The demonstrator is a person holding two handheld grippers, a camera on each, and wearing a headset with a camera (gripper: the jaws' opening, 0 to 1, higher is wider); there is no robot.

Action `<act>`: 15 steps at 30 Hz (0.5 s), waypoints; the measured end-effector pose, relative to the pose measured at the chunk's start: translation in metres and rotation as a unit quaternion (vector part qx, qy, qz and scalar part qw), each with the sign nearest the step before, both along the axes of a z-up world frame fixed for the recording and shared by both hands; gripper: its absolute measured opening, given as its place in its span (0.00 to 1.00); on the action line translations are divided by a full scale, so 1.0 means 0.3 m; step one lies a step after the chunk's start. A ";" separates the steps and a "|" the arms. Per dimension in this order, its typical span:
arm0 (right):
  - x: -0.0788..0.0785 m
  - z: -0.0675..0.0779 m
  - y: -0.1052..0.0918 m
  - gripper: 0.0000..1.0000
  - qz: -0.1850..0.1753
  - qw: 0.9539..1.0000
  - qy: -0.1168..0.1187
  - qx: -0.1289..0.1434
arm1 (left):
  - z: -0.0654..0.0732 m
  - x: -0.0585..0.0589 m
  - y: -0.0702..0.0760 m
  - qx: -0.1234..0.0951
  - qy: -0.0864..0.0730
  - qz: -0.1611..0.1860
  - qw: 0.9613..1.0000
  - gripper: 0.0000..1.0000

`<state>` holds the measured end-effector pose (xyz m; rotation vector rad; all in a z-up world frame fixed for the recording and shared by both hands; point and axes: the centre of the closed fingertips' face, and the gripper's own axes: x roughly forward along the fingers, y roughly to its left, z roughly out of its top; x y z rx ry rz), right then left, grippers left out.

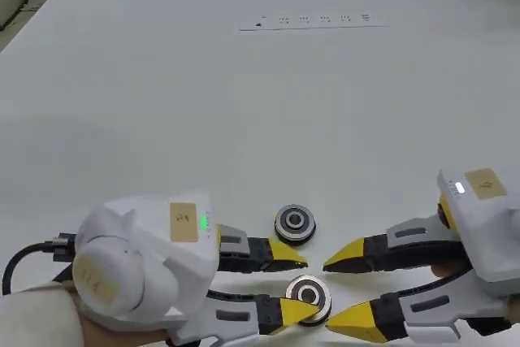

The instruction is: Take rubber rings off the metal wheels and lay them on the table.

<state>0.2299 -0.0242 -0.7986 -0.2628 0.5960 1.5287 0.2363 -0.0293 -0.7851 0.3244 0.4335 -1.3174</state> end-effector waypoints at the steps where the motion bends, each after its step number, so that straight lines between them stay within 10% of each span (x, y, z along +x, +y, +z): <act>1: 0.000 -0.001 0.000 0.27 0.001 1.000 -0.002 0.000 | -0.001 0.000 0.001 0.000 0.000 0.001 1.000 0.22; 15: 0.005 -0.009 0.004 0.22 0.008 1.000 -0.016 0.001 | -0.014 -0.011 0.002 0.006 -0.009 -0.011 1.000 0.18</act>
